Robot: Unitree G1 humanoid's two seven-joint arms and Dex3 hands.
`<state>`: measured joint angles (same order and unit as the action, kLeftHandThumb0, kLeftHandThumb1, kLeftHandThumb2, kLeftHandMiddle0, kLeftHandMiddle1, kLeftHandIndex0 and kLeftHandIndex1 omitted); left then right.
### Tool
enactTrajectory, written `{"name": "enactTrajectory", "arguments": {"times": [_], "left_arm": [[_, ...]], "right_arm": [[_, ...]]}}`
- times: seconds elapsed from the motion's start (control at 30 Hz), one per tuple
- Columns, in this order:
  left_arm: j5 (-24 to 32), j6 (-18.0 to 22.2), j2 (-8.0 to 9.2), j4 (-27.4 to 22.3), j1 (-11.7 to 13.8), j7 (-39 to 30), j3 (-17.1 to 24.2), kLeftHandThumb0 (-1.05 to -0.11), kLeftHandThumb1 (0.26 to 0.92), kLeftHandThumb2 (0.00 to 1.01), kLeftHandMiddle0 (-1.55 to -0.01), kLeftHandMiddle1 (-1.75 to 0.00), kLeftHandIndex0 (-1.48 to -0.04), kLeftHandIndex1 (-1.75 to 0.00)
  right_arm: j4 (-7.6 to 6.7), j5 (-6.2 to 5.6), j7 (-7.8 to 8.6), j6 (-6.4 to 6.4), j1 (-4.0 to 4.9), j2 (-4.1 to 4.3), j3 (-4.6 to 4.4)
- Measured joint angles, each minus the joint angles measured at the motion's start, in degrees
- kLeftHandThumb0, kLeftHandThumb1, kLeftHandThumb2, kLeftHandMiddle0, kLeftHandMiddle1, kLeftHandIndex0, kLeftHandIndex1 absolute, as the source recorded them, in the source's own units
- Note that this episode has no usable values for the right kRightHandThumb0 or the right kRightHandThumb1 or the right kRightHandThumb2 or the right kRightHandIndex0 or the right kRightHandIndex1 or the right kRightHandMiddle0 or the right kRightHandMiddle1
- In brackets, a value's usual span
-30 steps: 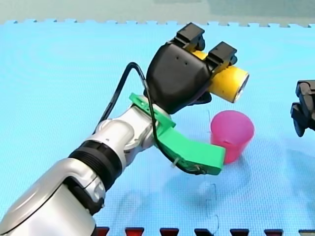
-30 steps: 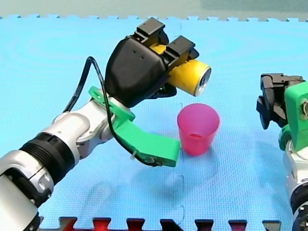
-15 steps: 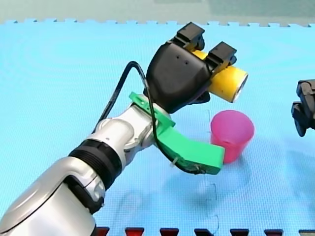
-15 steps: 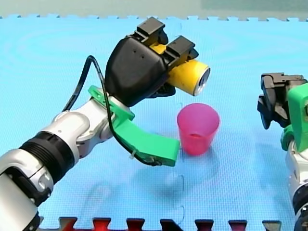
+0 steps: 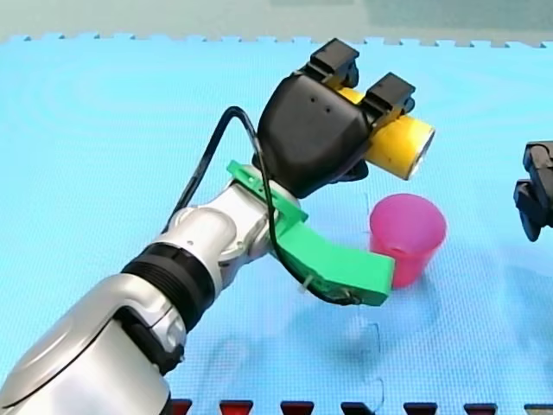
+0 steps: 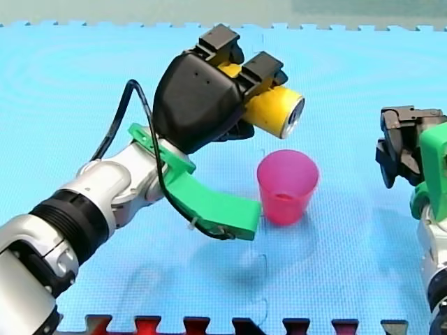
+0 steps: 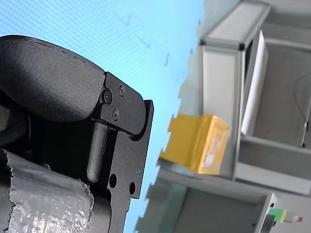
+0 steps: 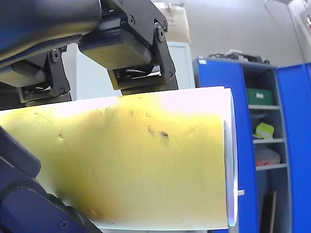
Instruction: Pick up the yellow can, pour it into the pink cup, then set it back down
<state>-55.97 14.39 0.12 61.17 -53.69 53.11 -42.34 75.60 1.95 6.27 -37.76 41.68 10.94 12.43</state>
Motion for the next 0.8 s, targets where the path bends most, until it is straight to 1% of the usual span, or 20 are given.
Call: {"name": "enactTrajectory", "arguments": {"times": [0.3, 0.33, 0.43, 0.5, 0.57, 0.6, 0.63, 0.67, 0.7, 0.73, 0.77, 0.8], "left_arm": [[0.2, 0.44, 0.15, -0.32, -0.01, 0.0, 0.25, -0.355, 0.835, 0.0, -0.8, -1.6, -0.82, -1.11], [0.34, 0.55, 0.18, -0.38, -0.01, -0.01, 0.35, -0.356, 0.835, 0.0, -0.8, -1.6, -0.82, -1.11], [1.41, 1.67, 0.48, -0.53, 0.11, -0.02, 1.14, -0.356, 0.836, 0.0, -0.81, -1.55, -0.81, -1.11], [2.21, 2.42, 0.91, -0.65, 0.34, -0.02, 1.78, -0.353, 0.836, 0.0, -0.84, -1.46, -0.82, -1.11], [2.94, 3.08, 1.5, -0.92, 0.82, 0.04, 2.46, -0.349, 0.836, 0.0, -0.9, -1.3, -0.84, -1.07], [3.39, 3.59, 2.01, -1.17, 1.31, 0.25, 2.93, -0.347, 0.836, 0.0, -0.93, -1.21, -0.88, -0.99], [3.8, 4.05, 2.46, -1.38, 1.73, 0.4, 3.31, -0.35, 0.836, 0.0, -0.95, -1.14, -0.92, -0.87], [4.7, 5.11, 3.09, -1.74, 2.57, 1.01, 4.13, -0.355, 0.836, 0.0, -0.97, -1.1, -0.99, -0.69], [5.48, 5.96, 3.41, -1.88, 3.12, 1.52, 4.8, -0.376, 0.836, 0.0, -0.99, -1.04, -1.09, -0.4], [6.71, 7.22, 3.77, -2.0, 4.04, 2.71, 5.9, -0.387, 0.836, 0.0, -1.01, -0.99, -1.14, -0.25], [7.51, 8.07, 3.93, -1.97, 4.59, 3.54, 6.68, -0.396, 0.836, 0.0, -1.02, -0.94, -1.17, -0.15], [8.4, 9.13, 4.15, -1.87, 5.19, 4.45, 7.52, -0.416, 0.834, 0.0, -1.05, -0.82, -1.18, -0.07]], "right_arm": [[-0.01, 0.3, -0.33, 0.08, 0.03, 0.06, -0.26], [-0.01, 0.45, -0.62, 0.3, 0.06, 0.06, -0.33], [-0.03, 0.67, -1.66, 1.72, 0.32, 0.05, -0.49], [-0.11, 0.57, -1.74, 2.35, 0.43, -0.03, -0.45], [-0.3, 0.39, -1.71, 2.65, 0.51, -0.19, -0.41], [-0.46, 0.24, -1.66, 2.69, 0.53, -0.28, -0.39], [-0.54, 0.13, -1.62, 2.75, 0.54, -0.3, -0.38], [-0.69, -0.03, -1.48, 2.8, 0.55, -0.34, -0.36], [-0.75, -0.2, -1.33, 2.89, 0.55, -0.35, -0.31], [-0.86, -0.48, -1.03, 3.0, 0.55, -0.4, -0.22], [-0.92, -0.73, -0.75, 3.14, 0.55, -0.43, -0.13], [-1.01, -1.08, -0.38, 3.26, 0.55, -0.51, 0.0]]}}
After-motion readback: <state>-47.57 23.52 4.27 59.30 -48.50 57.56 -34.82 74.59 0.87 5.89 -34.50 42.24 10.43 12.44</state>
